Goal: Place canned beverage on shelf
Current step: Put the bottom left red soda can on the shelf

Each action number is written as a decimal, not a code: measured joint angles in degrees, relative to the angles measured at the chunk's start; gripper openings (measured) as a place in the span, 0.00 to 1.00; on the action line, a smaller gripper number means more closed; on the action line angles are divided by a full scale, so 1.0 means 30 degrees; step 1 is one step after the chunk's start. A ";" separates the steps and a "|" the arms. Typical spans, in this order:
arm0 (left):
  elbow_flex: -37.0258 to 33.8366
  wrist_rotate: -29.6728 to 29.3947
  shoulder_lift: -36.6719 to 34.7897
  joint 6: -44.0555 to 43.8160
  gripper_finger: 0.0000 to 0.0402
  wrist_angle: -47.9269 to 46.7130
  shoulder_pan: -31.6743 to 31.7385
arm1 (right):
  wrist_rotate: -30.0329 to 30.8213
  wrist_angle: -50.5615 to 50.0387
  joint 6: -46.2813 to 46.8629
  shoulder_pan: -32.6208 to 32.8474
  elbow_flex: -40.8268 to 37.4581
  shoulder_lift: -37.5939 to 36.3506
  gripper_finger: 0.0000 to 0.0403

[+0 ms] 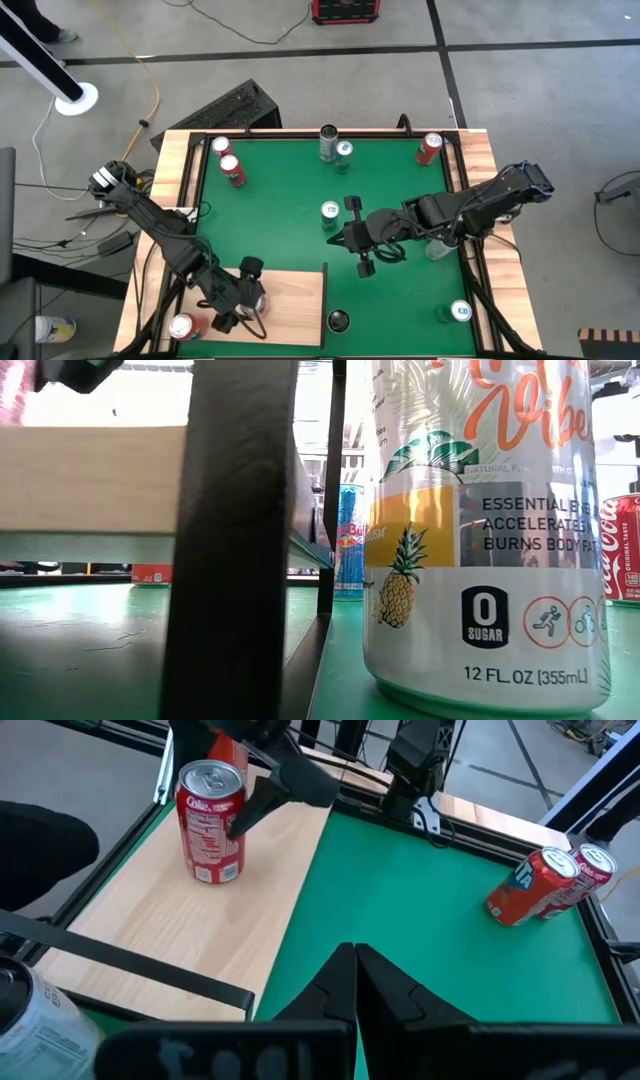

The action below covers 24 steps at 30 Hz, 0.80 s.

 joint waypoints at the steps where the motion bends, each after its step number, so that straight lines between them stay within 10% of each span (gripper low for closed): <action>1: 0.0000 0.0328 -0.0006 -0.0109 0.81 0.0015 -0.0151 | 0.0000 0.0098 0.0014 0.0000 0.0000 0.0000 0.06; 24: 0.0029 -0.0644 -0.0035 -0.4040 0.75 -0.1804 -0.4807 | 0.0000 0.2258 0.1059 0.0000 0.0000 0.0015 0.06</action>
